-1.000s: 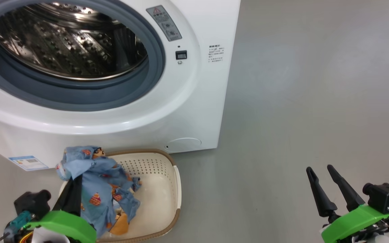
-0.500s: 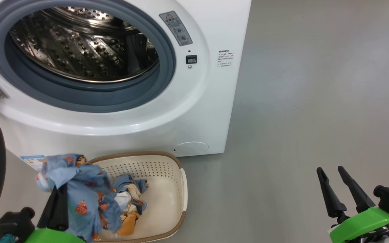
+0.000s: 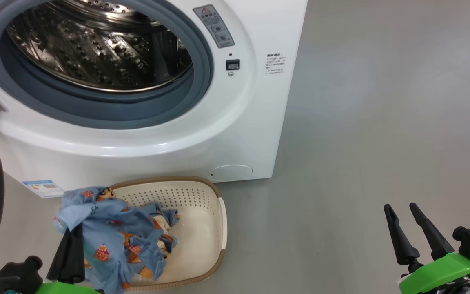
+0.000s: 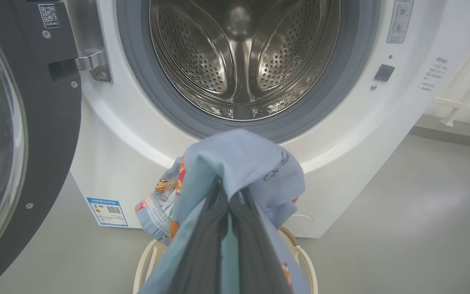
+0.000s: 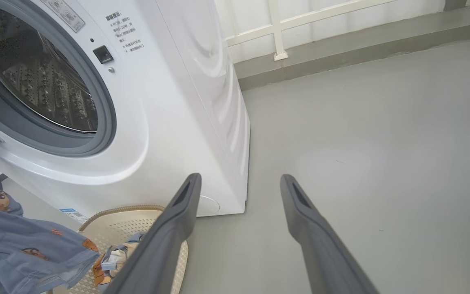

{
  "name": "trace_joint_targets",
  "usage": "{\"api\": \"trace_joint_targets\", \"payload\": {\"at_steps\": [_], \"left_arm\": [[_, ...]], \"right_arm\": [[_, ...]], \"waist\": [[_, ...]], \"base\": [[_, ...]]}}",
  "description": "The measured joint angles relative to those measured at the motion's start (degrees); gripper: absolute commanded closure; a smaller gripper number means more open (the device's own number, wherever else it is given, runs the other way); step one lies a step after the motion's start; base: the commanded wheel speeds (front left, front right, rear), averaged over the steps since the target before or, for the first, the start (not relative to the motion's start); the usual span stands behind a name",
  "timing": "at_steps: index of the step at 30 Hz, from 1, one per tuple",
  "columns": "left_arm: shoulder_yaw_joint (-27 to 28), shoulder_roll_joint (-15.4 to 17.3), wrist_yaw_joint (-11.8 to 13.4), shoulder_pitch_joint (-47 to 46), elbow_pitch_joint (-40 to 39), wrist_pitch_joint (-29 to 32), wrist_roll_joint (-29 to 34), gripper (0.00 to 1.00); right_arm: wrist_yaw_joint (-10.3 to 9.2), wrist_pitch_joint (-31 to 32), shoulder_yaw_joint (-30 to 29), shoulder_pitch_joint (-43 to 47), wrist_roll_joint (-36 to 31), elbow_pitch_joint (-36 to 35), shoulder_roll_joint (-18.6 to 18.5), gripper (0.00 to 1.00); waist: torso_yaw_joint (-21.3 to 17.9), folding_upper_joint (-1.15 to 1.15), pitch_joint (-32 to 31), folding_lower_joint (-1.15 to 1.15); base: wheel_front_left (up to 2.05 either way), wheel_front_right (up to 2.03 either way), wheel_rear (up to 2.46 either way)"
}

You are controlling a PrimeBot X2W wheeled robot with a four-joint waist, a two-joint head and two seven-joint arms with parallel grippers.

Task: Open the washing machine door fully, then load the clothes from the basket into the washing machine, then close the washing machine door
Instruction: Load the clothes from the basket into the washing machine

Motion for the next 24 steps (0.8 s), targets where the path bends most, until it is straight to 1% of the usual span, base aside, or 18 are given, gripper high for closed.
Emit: {"api": "trace_joint_targets", "payload": {"at_steps": [6,13,19,20,24], "left_arm": [[0.04,-0.03,0.00,-1.20,-0.18,0.00,0.00,1.00],[0.14,0.01,0.00,-6.58,-0.20,-0.01,-0.01,1.00],[0.89,0.44,0.00,-15.48,-0.31,-0.10,0.01,1.00],[0.98,0.83,0.00,-18.75,-0.21,-0.26,0.02,1.00],[1.33,1.74,0.00,-25.49,1.42,-0.34,0.00,1.00]], "right_arm": [[0.00,0.00,-0.02,-0.47,-0.01,-0.34,0.37,0.00],[0.00,0.00,-0.16,-2.43,-0.10,-0.65,0.88,0.00],[0.00,0.00,-0.37,-4.83,-0.36,-1.03,1.97,0.00],[0.00,0.00,-0.37,-5.78,-0.55,-1.10,2.05,0.00],[0.00,0.00,-0.31,-7.54,-0.63,-1.32,2.53,0.00]], "waist": [[-0.23,0.00,1.58,0.00],[-0.60,0.00,4.00,0.00],[-1.13,0.00,7.23,0.00],[-1.36,0.00,8.38,0.00],[-2.00,0.00,10.63,0.00]], "base": [[0.00,0.00,0.00],[0.00,0.00,0.00],[0.00,0.00,0.00],[0.00,0.00,0.00],[0.00,0.00,0.00]]}}
